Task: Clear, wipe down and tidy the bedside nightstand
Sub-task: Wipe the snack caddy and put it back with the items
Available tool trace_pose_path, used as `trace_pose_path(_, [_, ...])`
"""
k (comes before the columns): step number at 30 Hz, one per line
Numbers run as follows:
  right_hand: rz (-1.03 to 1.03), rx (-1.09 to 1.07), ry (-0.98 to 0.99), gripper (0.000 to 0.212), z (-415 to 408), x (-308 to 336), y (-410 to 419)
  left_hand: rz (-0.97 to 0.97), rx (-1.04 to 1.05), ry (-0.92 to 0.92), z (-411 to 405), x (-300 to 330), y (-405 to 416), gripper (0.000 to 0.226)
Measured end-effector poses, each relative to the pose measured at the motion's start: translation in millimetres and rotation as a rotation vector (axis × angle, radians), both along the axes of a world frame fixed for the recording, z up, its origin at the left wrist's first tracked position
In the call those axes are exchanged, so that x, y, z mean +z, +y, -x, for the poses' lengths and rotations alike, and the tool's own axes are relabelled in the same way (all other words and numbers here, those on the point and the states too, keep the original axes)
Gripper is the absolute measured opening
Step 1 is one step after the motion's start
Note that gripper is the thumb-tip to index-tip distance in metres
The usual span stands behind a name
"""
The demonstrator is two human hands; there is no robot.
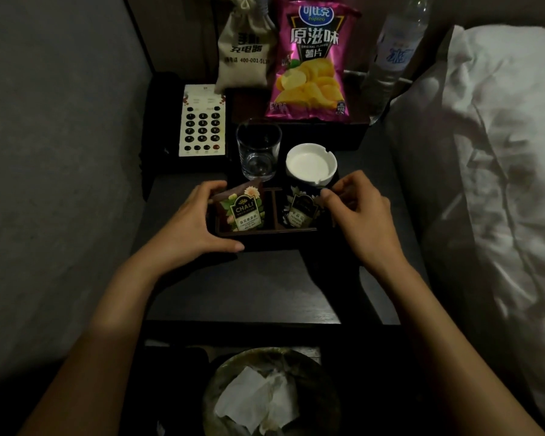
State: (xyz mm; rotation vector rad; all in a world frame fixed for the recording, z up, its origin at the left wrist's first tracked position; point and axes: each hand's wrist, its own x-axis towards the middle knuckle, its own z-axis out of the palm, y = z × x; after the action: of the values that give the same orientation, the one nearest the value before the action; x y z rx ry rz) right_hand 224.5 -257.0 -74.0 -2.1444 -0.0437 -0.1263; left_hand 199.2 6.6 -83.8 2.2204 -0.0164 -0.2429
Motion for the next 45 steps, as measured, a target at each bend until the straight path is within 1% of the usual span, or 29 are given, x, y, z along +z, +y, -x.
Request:
trace_pose_path(2, [-0.091, 0.001, 0.002, 0.021, 0.8, 1.7, 1.7, 0.026, 0.061, -0.06, -1.2, -0.9, 1.7, 0.096])
trace_pose_path(4, [-0.228, 0.034, 0.034, 0.019, 2.5, 2.5, 7.4, 0.097, 0.119, -0.086, -1.6, 0.3, 8.6, 0.09])
trace_pose_path(8, [-0.388, 0.148, 0.1, 0.013, 8.2, -0.1, 26.5, 0.198, 0.207, -0.119, -1.7, 1.4, 27.4, 0.089])
trace_pose_path(13, [-0.507, 0.193, 0.18, 0.017, 11.0, -0.1, 41.6, 0.241, 0.236, -0.111, -0.5, -2.7, 44.4, 0.088])
trace_pose_path(19, [-0.525, 0.208, 0.198, 0.02, 12.4, 4.0, 43.9, 0.243, 0.257, -0.104, 0.7, -3.2, 47.0, 0.087])
trace_pose_path(24, [-0.544, 0.252, 0.241, 0.025, 16.9, 7.2, 47.9, 0.218, 0.278, -0.137, 3.6, -0.1, 52.0, 0.084])
trace_pose_path(29, [-0.534, 0.263, 0.247, 0.029, 19.3, 9.3, 51.4, 0.262, 0.311, -0.165, 4.4, 0.6, 57.6, 0.082])
trace_pose_path(34, [-0.547, 0.274, 0.226, 0.029, 20.4, 11.1, 51.6, 0.268, 0.31, -0.167, 3.8, -1.7, 63.2, 0.082])
trace_pose_path(40, [-0.551, 0.268, 0.251, 0.029, 19.2, 10.3, 52.8, 0.234, 0.307, -0.164, 0.5, -3.8, 61.1, 0.084])
trace_pose_path(45, [-0.532, 0.226, 0.236, 0.026, 18.9, 9.9, 50.6, 0.236, 0.28, -0.114, 4.1, 0.1, 61.8, 0.08])
